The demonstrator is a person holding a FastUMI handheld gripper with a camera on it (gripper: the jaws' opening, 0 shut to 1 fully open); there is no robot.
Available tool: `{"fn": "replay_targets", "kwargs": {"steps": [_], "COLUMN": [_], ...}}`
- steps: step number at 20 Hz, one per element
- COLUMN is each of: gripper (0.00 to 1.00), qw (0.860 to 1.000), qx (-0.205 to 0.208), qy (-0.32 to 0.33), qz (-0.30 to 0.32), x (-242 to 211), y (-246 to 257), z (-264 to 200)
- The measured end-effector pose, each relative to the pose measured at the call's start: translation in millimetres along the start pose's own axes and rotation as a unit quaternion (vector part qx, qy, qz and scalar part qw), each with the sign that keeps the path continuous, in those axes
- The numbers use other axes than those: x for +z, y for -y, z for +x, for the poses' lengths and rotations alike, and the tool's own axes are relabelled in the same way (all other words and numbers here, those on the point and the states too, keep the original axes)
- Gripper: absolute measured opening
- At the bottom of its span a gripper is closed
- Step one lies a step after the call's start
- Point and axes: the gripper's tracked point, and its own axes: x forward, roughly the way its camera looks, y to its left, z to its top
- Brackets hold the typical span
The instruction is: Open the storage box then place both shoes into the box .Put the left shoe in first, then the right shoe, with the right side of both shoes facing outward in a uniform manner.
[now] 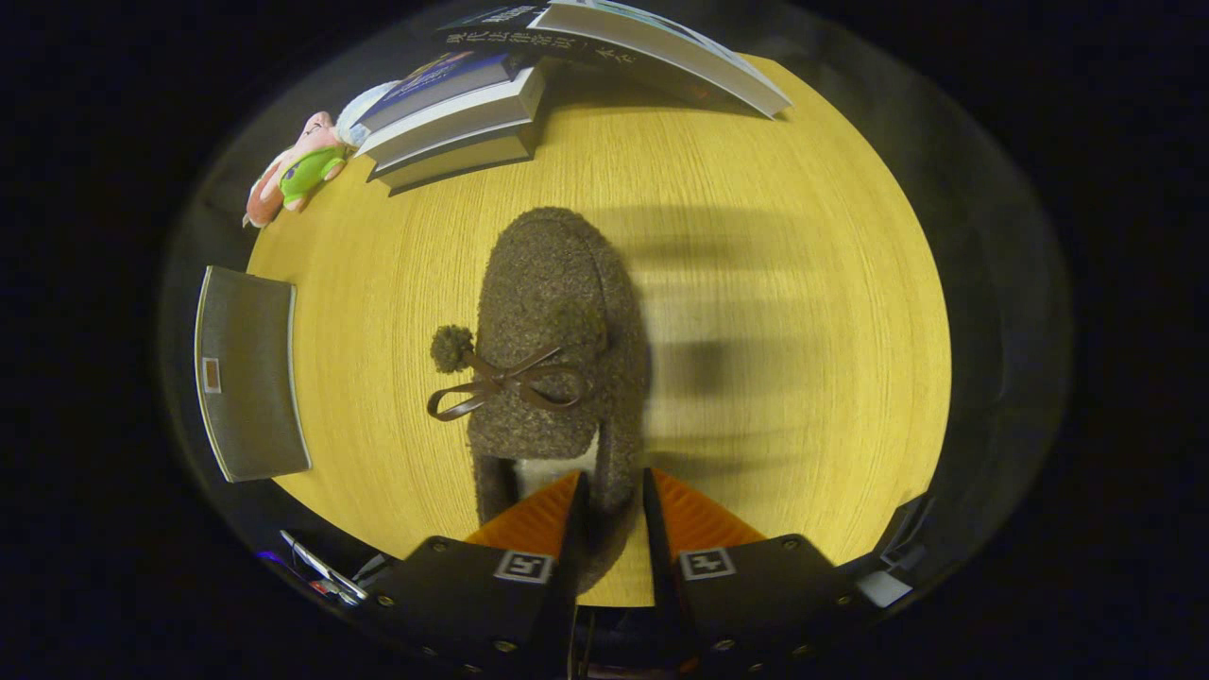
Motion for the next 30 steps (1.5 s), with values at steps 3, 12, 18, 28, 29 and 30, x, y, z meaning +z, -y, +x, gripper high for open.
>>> {"fn": "replay_targets", "kwargs": {"steps": [3, 12, 18, 28, 29, 30], "gripper": [0.3, 0.02, 0.0, 0.0, 0.0, 0.0], "qw": [1.0, 0.999, 0.999, 0.996, 0.996, 0.996], "qx": [-0.013, -0.003, 0.019, 0.081, 0.08, 0.08], "qy": [-0.004, 0.038, 0.03, 0.027, 0.033, 0.039], "qz": [-0.023, -0.038, -0.034, -0.006, -0.007, -0.007], "x": [-3.5, 1.9, 1.8, 0.2, 2.2, 3.6], "y": [8.3, 4.4, 8.3, -22.6, -29.1, -37.5], "z": [5.1, 6.6, 8.4, -17.7, -25.1, -33.7]}}
